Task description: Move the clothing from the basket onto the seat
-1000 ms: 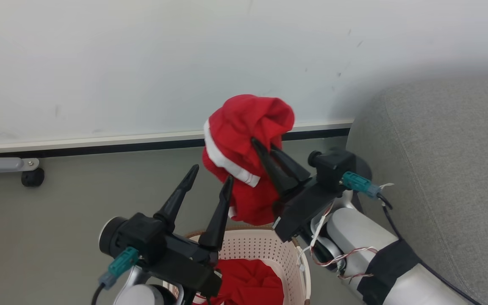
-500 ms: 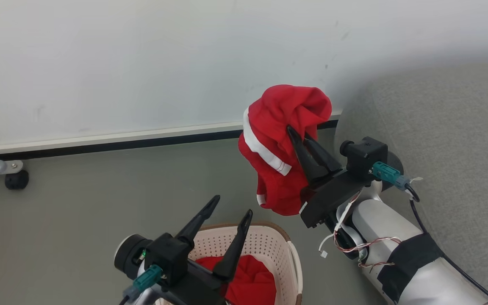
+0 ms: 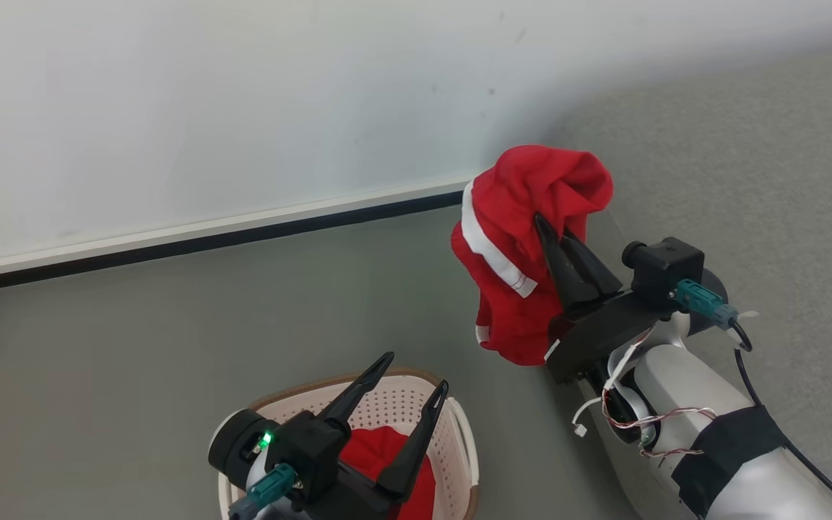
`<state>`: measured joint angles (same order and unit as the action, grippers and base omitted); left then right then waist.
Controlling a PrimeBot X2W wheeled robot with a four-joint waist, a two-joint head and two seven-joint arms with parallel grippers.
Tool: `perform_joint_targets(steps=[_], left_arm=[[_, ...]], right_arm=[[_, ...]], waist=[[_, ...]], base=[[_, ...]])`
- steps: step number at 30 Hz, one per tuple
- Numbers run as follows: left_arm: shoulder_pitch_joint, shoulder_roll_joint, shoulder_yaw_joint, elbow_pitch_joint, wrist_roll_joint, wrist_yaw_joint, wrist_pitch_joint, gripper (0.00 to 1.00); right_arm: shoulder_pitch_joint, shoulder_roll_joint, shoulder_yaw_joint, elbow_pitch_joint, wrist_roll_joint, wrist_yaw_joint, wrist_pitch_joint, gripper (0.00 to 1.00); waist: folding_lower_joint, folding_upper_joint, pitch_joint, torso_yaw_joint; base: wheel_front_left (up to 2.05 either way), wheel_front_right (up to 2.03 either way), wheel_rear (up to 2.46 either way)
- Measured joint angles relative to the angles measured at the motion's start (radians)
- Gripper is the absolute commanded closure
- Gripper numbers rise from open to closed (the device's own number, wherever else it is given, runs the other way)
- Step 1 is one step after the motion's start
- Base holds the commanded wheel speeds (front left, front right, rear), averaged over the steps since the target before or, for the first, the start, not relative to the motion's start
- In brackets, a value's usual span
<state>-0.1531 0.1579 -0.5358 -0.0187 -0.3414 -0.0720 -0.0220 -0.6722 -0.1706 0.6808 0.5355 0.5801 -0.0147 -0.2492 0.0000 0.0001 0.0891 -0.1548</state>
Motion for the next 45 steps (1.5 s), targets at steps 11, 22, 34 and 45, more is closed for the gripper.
perform_joint_targets(steps=[11, 22, 34, 45], left_arm=[[-0.004, 0.022, -0.004, -0.024, 0.027, -0.008, 0.031, 0.0], [-0.028, 0.045, -0.004, -0.039, 0.041, -0.008, 0.064, 0.0], [-0.059, 0.054, -0.019, -0.053, 0.053, -0.009, 0.091, 0.0], [-0.103, 0.056, -0.029, -0.069, 0.06, -0.017, 0.118, 0.0]], right_arm=[[0.029, -0.019, -0.065, -0.02, 0.0, -0.023, 0.0, 1.0], [0.047, -0.022, -0.12, -0.039, 0.0, -0.035, 0.0, 1.0], [0.047, -0.023, -0.193, -0.05, 0.0, -0.039, 0.0, 1.0], [-0.017, -0.053, -0.29, -0.031, 0.0, -0.039, 0.0, 1.0]], waist=[[0.0, 0.0, 0.046, -0.11], [0.0001, 0.0, 0.096, -0.228], [0.0001, 0.0, 0.16, -0.322], [0.0001, 0.0, 0.219, -0.336]], base=[[0.0, 0.0, 0.0], [0.0, 0.0, 0.0], [0.0, 0.0, 0.0], [0.0, 0.0, 0.0]])
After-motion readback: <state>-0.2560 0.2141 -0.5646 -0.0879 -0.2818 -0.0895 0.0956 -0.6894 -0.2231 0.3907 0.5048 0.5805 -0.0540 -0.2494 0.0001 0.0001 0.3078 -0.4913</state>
